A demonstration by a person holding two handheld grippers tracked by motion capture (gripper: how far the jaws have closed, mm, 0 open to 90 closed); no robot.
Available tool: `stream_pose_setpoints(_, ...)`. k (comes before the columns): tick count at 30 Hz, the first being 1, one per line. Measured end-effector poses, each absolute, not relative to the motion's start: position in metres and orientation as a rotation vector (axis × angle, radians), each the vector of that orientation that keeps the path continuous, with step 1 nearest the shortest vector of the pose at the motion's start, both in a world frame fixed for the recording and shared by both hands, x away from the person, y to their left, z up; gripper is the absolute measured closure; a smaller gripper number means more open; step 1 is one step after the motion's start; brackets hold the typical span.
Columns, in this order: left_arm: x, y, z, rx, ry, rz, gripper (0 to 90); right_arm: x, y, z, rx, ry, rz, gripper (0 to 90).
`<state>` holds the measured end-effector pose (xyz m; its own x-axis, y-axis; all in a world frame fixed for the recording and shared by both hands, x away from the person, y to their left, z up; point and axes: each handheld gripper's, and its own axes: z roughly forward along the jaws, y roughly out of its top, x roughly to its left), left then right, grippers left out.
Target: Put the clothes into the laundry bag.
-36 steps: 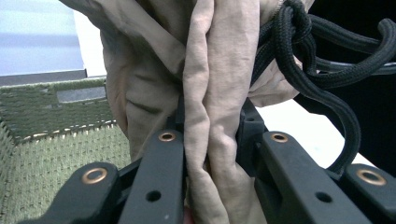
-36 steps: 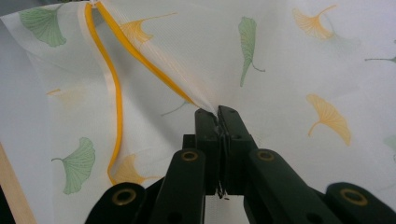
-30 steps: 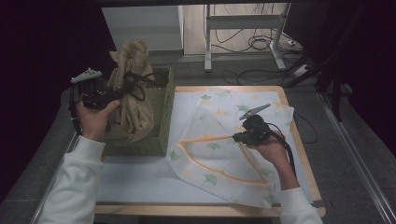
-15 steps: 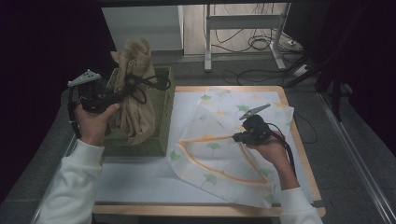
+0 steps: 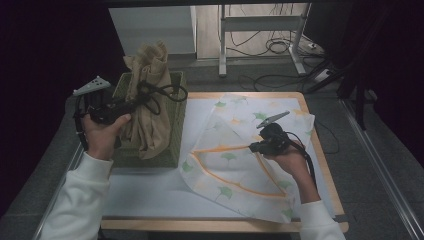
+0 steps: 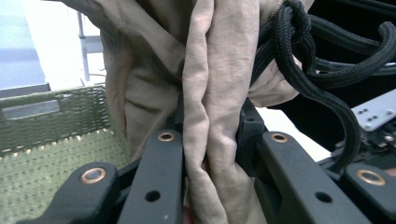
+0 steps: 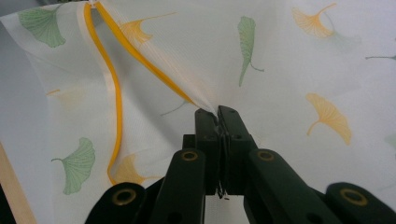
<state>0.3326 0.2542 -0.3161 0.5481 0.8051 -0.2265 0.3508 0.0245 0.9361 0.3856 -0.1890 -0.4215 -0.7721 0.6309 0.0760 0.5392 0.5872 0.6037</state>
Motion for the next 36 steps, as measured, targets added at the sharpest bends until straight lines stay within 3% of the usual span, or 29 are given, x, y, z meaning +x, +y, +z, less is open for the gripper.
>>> stream_pose_setpoints(36,0.308,0.227,-0.313,1.617,0.917,0.412,76.5,0.387,-0.188,-0.424,1.001,2.662,0.939,86.7)
